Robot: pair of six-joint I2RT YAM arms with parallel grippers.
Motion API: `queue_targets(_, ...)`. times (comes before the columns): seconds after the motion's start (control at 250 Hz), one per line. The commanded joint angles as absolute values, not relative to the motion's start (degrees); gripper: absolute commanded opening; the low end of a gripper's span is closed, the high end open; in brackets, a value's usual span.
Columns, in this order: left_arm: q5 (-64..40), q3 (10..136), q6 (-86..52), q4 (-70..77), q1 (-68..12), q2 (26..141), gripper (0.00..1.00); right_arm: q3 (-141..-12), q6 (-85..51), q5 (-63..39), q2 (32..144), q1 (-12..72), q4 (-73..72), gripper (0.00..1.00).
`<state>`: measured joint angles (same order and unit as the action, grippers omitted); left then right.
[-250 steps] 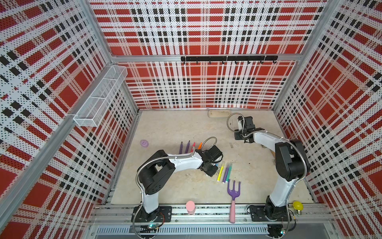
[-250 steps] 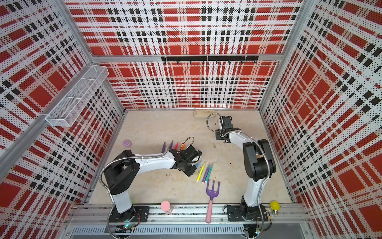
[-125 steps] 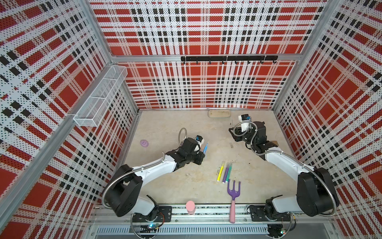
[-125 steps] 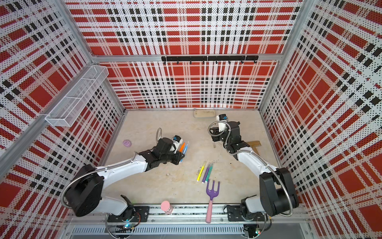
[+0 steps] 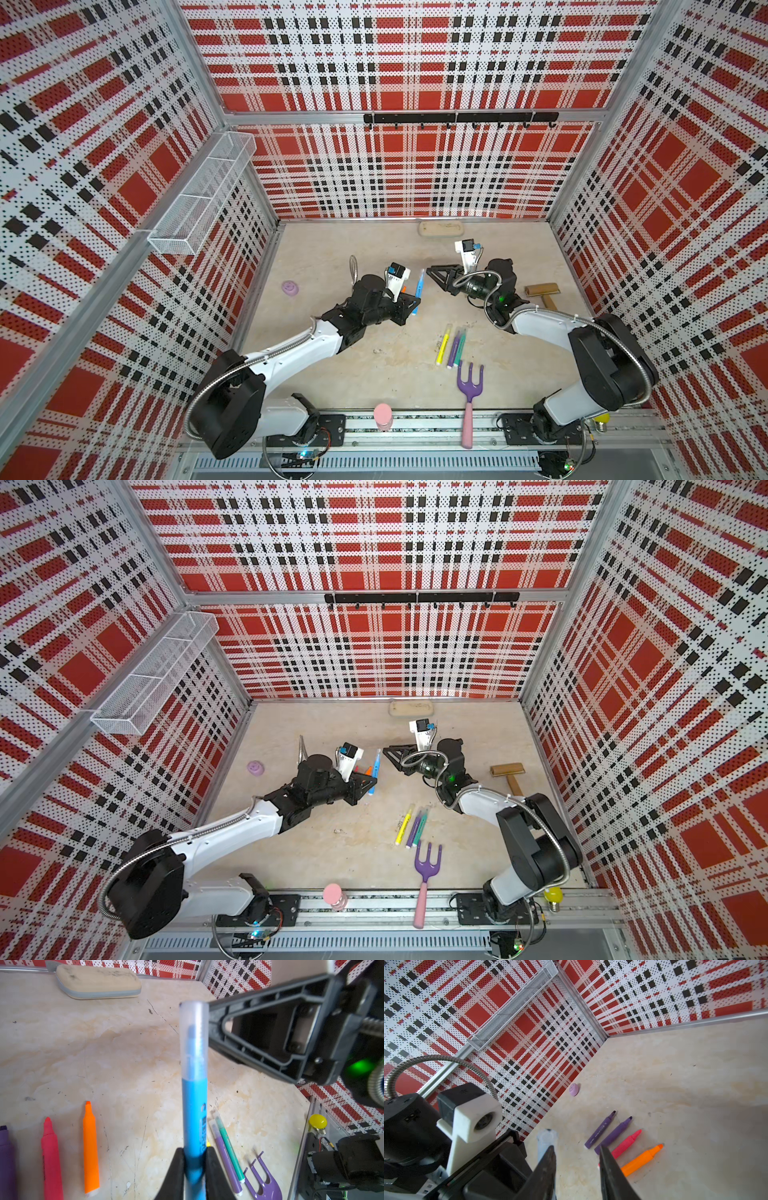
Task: Remove pen caps from pens
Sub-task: Open the pen cap on the pen.
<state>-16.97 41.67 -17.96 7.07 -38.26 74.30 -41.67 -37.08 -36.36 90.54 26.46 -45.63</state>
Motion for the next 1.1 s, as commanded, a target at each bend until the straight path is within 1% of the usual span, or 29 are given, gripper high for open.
queue_targets(0.0,-18.2,40.5,-18.2,9.3,-37.9,72.3,0.06,-42.4,-40.1,-38.3,91.9,27.5,-54.1,0.39)
queue_targets(0.456,-18.9,38.6,-19.2,10.6,-35.8,70.6,0.06,-39.6,-46.3,-40.2,91.2,27.6,-65.3,0.43)
queue_targets(0.6,-19.1,38.6,-19.0,10.7,-35.8,70.1,0.06,-40.1,-44.4,-40.4,91.2,28.0,-62.8,0.43)
queue_targets(0.796,-20.0,38.9,-19.0,10.7,-36.0,70.5,0.06,-42.0,-38.2,-37.4,91.5,29.3,-53.7,0.44)
queue_targets(0.936,-22.0,39.5,-19.4,10.8,-36.4,71.6,0.06,-42.7,-38.2,-37.6,92.2,29.8,-53.9,0.44)
queue_targets(1.096,-22.3,39.7,-19.3,10.7,-37.2,72.7,0.06,-43.4,-38.2,-38.1,92.7,29.8,-53.8,0.39)
